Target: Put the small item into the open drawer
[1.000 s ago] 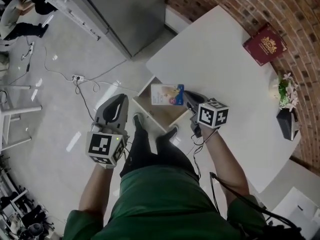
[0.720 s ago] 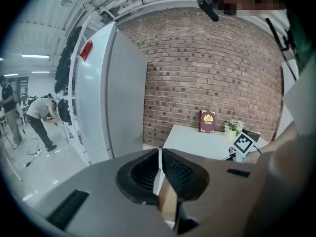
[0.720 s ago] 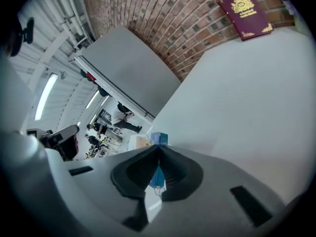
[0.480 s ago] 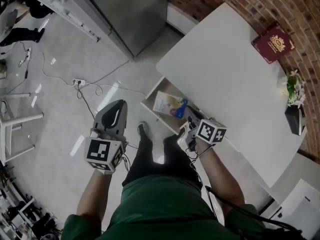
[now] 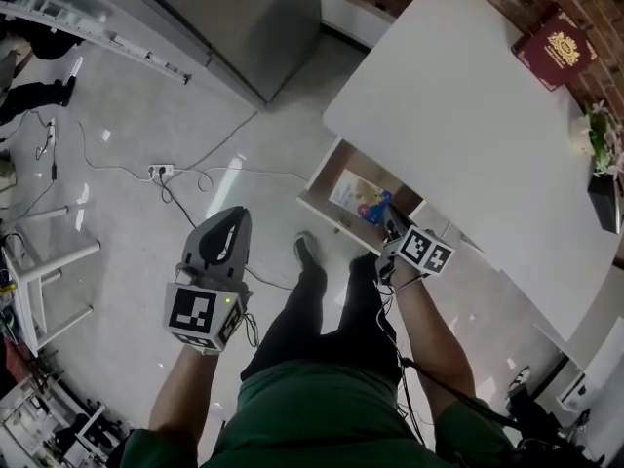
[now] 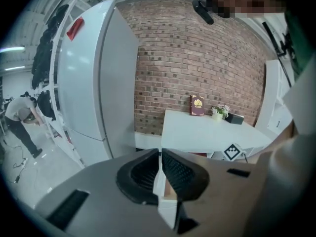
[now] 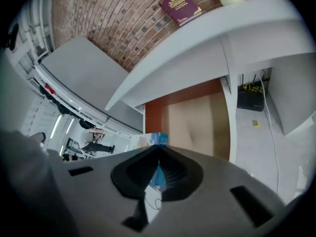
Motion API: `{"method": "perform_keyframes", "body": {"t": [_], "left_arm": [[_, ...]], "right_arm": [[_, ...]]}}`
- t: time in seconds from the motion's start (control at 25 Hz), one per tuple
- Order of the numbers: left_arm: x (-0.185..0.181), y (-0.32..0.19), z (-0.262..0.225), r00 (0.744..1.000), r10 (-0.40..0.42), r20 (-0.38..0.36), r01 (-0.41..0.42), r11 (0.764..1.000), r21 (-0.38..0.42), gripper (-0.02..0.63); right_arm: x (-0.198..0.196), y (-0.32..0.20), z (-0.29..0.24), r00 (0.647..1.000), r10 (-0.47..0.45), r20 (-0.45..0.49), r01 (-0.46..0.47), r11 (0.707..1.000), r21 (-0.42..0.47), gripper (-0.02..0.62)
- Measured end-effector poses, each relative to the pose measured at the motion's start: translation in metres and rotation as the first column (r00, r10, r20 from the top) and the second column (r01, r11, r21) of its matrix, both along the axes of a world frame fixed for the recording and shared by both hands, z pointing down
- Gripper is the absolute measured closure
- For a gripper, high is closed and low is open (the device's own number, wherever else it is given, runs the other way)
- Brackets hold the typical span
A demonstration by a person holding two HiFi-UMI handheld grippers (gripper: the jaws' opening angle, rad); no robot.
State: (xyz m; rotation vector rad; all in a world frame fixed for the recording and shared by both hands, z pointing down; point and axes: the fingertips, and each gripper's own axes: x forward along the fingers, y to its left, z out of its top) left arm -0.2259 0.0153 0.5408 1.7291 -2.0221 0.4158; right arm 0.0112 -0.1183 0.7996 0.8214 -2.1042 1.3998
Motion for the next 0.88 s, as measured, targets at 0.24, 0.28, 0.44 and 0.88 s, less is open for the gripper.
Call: {"method": "perform_keyframes", "body": {"t": [0.24,0.28,0.44,0.88], "left_arm": [[-0.012,0.021,0.022,0.999,0.005,-0.034,-0.008,0.997,-0.078,0.592],[-0.013,0.023,0.025,0.999,0.004,-0.047,-0.009,0.995,-0.098,0.592],[-0.017,0.030,0.039,0.998,-0.003,-0.059,-0.004,0.993,-0.117,0.592],[-0.017,0.043,0.051,0.997,-0.024,-0.074,0.016,0.994,-0.109,0.592]], "right_arm": [[0.005,-0.004,0.070,0.988,0.057,-0.146,-0.056,0.998,0.010,0.583],[0.003,-0.003,0.079,0.985,0.055,-0.162,-0.054,0.999,0.009,0.581],[-0.007,-0.001,0.108,0.974,0.003,-0.228,0.000,1.000,0.014,0.581],[-0.011,0.002,0.155,0.930,-0.126,-0.346,0.140,0.990,0.015,0.571]]}}
